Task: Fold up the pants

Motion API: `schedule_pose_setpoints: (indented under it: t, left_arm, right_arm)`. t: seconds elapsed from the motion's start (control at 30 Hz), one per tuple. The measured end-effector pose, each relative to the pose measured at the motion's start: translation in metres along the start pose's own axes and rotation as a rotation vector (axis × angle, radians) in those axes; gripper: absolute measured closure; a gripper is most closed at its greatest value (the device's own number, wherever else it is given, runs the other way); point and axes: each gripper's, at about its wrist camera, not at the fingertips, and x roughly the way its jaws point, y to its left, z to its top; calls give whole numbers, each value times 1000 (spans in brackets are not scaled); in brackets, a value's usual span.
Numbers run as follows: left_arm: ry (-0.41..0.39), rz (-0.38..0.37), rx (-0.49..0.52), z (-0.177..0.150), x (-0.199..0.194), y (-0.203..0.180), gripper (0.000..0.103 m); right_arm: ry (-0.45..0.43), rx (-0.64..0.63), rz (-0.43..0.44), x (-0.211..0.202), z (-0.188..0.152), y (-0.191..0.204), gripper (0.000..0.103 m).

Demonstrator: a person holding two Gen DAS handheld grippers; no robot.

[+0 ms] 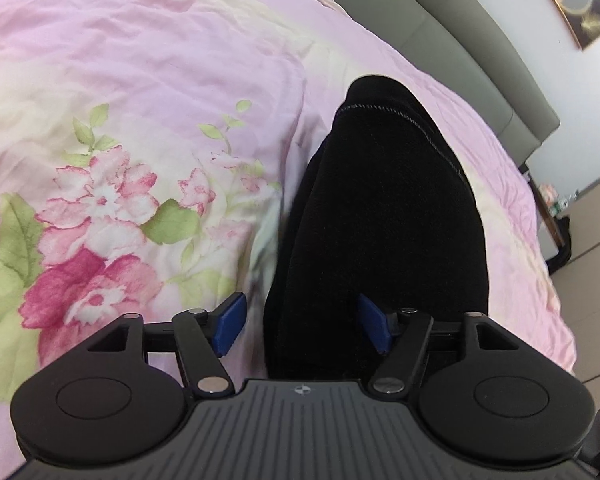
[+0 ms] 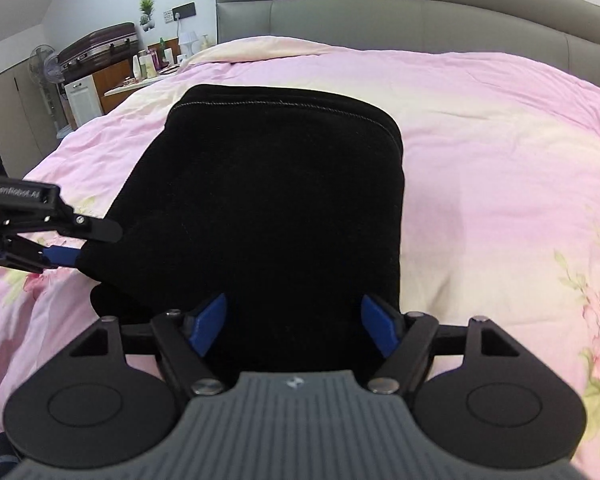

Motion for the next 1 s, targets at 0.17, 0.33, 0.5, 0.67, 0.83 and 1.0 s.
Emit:
schedule_pose_setpoints:
  t: [0.17, 0.33, 0.5, 0.67, 0.83, 1.0]
  left_arm:
    - [39, 43, 41, -10, -3, -2, 19]
    - [103, 24, 122, 6, -33, -10, 32]
    - [24, 9, 139, 32, -63, -10, 17]
    - [28, -33, 122, 52, -49, -14, 15]
    - [74, -11, 151, 62, -20, -19, 15]
    - [123, -71, 145, 69, 3, -19, 15]
  right_arm:
    - [43, -29, -9, 1, 1, 3, 29]
    - [-22, -12, 59, -23, 8, -12, 29]
    - [-63, 231, 116, -38, 16, -53, 25]
    - [-59, 477, 200, -35, 14, -82, 25]
    - [-57, 462, 178, -40, 15, -88, 24]
    - [-47, 460, 179, -34, 16, -93, 23]
